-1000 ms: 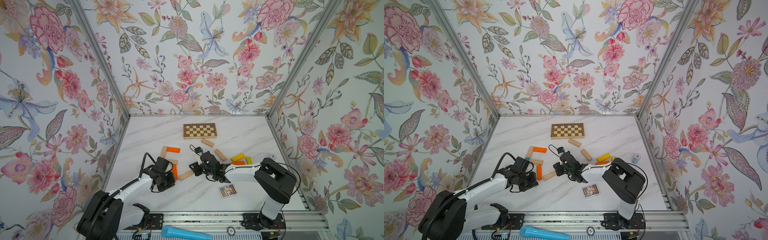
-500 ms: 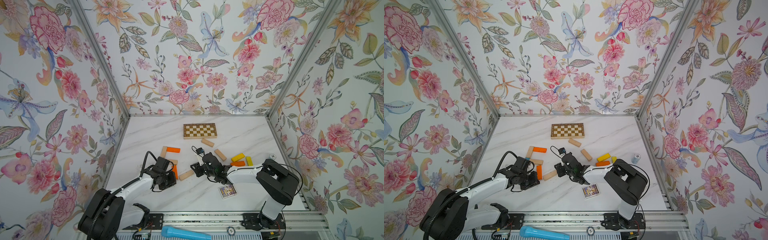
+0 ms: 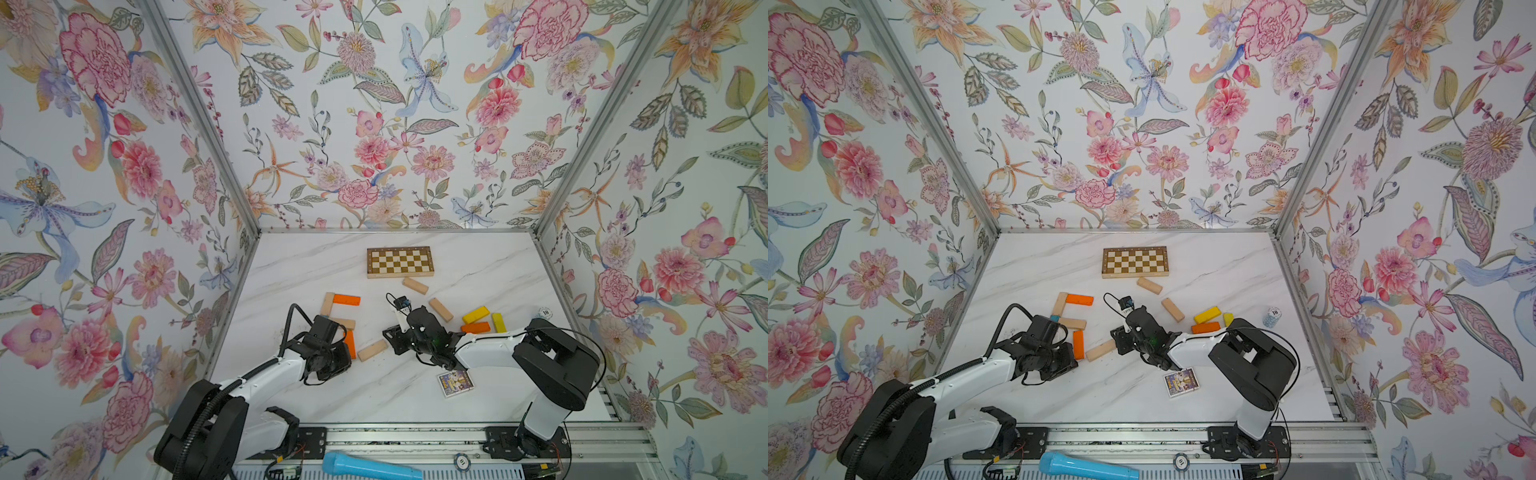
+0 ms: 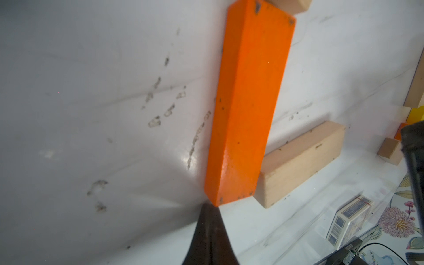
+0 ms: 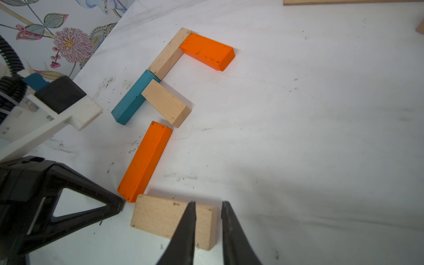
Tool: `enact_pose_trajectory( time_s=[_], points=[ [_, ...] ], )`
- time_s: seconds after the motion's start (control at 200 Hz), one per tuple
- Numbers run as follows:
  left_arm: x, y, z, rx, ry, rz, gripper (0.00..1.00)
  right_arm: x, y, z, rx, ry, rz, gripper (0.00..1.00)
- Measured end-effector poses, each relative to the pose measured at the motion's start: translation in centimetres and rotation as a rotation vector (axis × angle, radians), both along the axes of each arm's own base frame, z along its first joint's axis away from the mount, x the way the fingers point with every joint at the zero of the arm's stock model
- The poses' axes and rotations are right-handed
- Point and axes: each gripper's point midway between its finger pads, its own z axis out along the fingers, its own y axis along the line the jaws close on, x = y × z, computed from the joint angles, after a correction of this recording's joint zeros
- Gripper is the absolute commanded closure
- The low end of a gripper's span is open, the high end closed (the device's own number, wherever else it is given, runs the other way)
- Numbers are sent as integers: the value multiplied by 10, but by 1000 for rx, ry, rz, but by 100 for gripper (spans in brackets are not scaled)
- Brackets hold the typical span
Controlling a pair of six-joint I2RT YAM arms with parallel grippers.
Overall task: Assemble the number 6 with building blocks
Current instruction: Assemble the building block at the center of the board, then pick up the building block from the center of the board.
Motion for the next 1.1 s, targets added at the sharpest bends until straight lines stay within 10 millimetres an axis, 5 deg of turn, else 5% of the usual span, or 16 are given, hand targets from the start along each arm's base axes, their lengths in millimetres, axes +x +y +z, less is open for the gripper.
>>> enact_pose_trajectory(
  time_s=[0.245,0.325,0.425,0.58,1.101],
  points=[
    [7,11,9,1,-22,68,100,-10,4,5,-38,-70,123,51],
    [13,23,16,21,-11,105,88,-17,9,12,-76,-114,221,46],
    [28,35,34,41,-28,128,59,-20,18,22,-131,-185,342,44],
    [51,52,60,84,-57,126,29,-30,20,22,-223,-305,512,36],
    [93,111,89,185,-68,109,19,-44,32,-1,-474,-448,865,37]
  ],
)
